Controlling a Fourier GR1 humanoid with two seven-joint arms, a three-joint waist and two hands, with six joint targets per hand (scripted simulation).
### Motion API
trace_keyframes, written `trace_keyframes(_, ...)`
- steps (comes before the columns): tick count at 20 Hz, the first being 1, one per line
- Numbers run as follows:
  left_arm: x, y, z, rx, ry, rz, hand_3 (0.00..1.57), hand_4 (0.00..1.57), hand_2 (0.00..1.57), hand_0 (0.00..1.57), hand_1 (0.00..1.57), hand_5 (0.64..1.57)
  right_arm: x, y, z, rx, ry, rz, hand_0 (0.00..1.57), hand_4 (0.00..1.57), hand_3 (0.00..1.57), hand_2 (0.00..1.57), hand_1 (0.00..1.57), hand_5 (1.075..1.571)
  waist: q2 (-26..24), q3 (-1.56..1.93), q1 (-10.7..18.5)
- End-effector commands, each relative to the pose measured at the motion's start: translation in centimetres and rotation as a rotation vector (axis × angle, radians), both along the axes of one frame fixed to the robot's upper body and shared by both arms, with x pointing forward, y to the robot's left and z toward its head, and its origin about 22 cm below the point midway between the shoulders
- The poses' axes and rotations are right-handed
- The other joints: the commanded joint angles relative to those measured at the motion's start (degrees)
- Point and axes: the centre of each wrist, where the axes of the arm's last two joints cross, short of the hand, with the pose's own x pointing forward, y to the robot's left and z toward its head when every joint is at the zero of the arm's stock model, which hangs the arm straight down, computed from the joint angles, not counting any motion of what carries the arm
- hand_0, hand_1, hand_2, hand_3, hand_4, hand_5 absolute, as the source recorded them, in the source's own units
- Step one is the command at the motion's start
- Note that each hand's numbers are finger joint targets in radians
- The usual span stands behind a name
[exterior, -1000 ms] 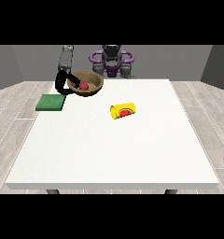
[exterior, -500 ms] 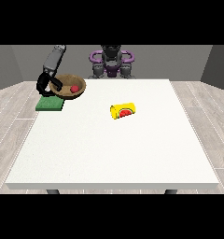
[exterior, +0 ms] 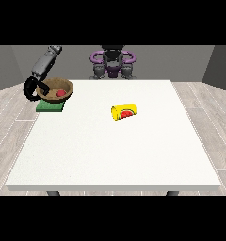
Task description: Pick the cup and pour the ball into the bowl, then pick the bowl and place it on the pad
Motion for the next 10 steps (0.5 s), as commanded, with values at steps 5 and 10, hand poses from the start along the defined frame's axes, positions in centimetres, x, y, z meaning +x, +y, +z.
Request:
trace_keyframes(5, -2.2, -1.1, 4.2, 0.026, -0.109, -0.043, 0.0, 0.07, 0.0, 0.0, 0.0, 1.533, -1.3, -4.8, 1.5, -0.044, -0.114, -0.046, 1.57, 1.29, 0.21, 1.57, 1.57, 1.554, 6.32, 0.06, 1.9)
trace_keyframes(10, -2.1, -0.3, 2.5, 0.004, -0.071, -0.041, 0.0, 0.0, 0.0, 0.0, 0.0, 1.535, -3.0, -7.2, 1.3, -0.058, -0.067, -0.055, 1.57, 1.25, 0.68, 1.57, 1.57, 1.564, 3.36, -0.03, 1.88)
